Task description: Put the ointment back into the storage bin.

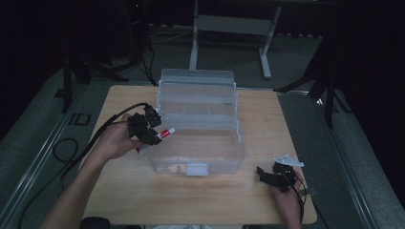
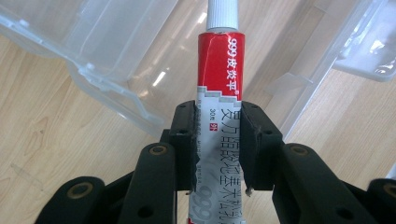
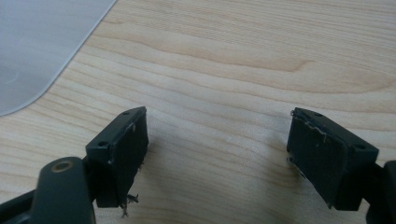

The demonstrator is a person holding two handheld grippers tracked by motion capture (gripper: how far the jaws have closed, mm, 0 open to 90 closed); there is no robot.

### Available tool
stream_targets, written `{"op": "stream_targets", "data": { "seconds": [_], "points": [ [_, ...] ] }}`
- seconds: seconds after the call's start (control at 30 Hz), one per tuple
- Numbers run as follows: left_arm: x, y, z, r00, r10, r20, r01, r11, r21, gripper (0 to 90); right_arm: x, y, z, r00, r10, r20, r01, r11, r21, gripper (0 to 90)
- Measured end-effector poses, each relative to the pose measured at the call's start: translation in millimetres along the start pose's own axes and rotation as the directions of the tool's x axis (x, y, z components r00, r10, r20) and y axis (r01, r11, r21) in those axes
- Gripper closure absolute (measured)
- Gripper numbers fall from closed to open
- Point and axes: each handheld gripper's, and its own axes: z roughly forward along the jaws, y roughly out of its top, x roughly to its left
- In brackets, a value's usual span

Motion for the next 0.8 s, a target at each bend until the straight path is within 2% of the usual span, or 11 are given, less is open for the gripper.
{"op": "stream_targets", "data": {
  "seconds": [0.47, 0.8],
  "points": [
    [-3.8, 8.1, 4.5, 0.997, 0.077, 0.003, -0.077, 0.997, 0.01, 69.5, 0.0, 0.0, 0.0, 1.0, 0.0, 0.0, 0.0, 1.0, 0.0, 20.2],
    [-8.8, 13.9, 9.7, 0.9934, 0.113, 0.018, -0.114, 0.9934, 0.017, 69.5, 0.0, 0.0, 0.0, 1.0, 0.0, 0.0, 0.0, 1.0, 0.0, 20.2]
  ]
}}
